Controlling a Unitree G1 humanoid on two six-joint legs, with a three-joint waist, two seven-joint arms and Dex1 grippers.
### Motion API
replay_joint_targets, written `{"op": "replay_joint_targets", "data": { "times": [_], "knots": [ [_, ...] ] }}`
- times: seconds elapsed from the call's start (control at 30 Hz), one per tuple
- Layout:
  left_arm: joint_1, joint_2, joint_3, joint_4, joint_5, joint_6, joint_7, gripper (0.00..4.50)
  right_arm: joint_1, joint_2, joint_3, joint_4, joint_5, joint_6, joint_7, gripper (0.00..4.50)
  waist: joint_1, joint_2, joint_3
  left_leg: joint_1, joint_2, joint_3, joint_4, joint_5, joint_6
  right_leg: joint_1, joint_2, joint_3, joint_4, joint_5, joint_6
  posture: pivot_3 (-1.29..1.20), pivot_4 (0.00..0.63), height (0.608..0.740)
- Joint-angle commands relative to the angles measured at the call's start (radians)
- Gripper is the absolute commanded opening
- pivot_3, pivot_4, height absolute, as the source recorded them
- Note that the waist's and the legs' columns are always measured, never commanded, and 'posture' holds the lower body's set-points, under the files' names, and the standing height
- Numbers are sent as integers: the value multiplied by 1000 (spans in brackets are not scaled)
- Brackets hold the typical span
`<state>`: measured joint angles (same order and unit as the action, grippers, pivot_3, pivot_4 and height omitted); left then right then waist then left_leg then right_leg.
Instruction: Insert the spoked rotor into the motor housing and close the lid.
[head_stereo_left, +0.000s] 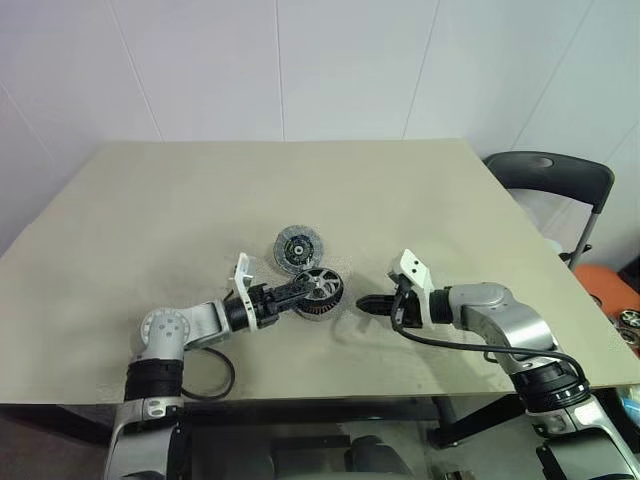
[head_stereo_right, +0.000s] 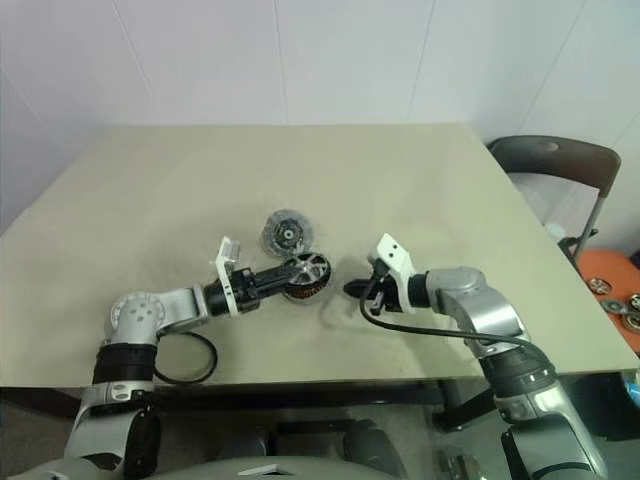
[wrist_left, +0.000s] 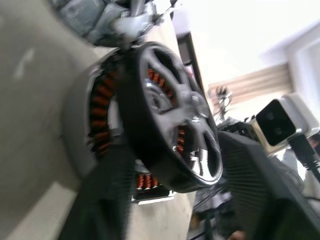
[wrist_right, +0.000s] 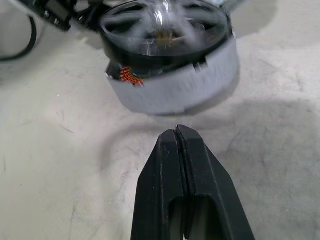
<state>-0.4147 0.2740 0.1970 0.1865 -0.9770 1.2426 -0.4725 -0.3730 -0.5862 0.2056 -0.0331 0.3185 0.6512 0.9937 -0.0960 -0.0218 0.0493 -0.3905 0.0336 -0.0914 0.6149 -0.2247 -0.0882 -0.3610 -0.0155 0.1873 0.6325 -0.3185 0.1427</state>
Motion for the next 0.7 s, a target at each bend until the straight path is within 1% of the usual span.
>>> {"op": "replay_joint_targets", "data": {
  "times": [0.03, 0.2, 0.37, 0.47, 0.57, 0.6, 0.63, 0.7],
  "knots": [
    [-27, 38, -59, -44, 82, 7, 30, 3201, -29, 6, -7, 1, -4, -22, -1, 0, -1, 0, 0, 0, 0, 0, 0, 0, 0, 0, 0, 0, 0, 0, 0, 0, 0, 740],
    [-89, 98, -119, -113, 142, -9, -1, 3201, -31, 5, 1, 11, -12, -29, -1, 0, 0, 0, 0, -1, 0, 0, -2, 0, 0, 0, 0, 0, 0, 1, 0, 0, 0, 740],
    [-103, 219, -273, -183, 261, -65, -84, 3201, -33, 10, 8, 20, -23, -36, -1, 0, -4, 1, 1, -3, 0, 0, -6, 0, 0, -2, 0, 0, 0, 2, 3, 0, 0, 740],
    [-101, 278, -330, -220, 303, -97, -136, 3201, -34, 11, 11, 24, -27, -39, -1, 0, -5, 1, 1, -3, 1, 0, -8, 0, 0, -3, 0, 0, 0, 2, 3, 0, 0, 740],
    [-106, 385, -419, -294, 367, -148, -220, 3201, -35, 10, 12, 29, -31, -41, 2, 0, -6, 1, 1, -3, 1, 0, -8, 0, 0, -3, 1, 0, 0, 2, 2, 0, 0, 740],
    [-108, 405, -439, -302, 386, -161, -235, 3201, -35, 11, 12, 30, -33, -41, 3, 0, -5, 1, 1, -3, 1, 0, -8, 0, 0, -4, 1, 0, 0, 2, 2, 0, 0, 740],
    [-109, 419, -452, -302, 403, -176, -246, 3201, -35, 10, 13, 31, -35, -42, 3, 0, -3, 1, 2, -3, 1, 0, -8, 0, 0, -4, 1, 0, 0, 1, 0, 0, 0, 740],
    [-114, 417, -427, -289, 415, -219, -262, 3201, -35, 12, 15, 34, -38, -43, 4, 0, 3, 1, 2, -3, 1, 1, -8, 0, 0, -5, 0, 0, -1, 0, 0, 0, 0, 740]
  ]
}}
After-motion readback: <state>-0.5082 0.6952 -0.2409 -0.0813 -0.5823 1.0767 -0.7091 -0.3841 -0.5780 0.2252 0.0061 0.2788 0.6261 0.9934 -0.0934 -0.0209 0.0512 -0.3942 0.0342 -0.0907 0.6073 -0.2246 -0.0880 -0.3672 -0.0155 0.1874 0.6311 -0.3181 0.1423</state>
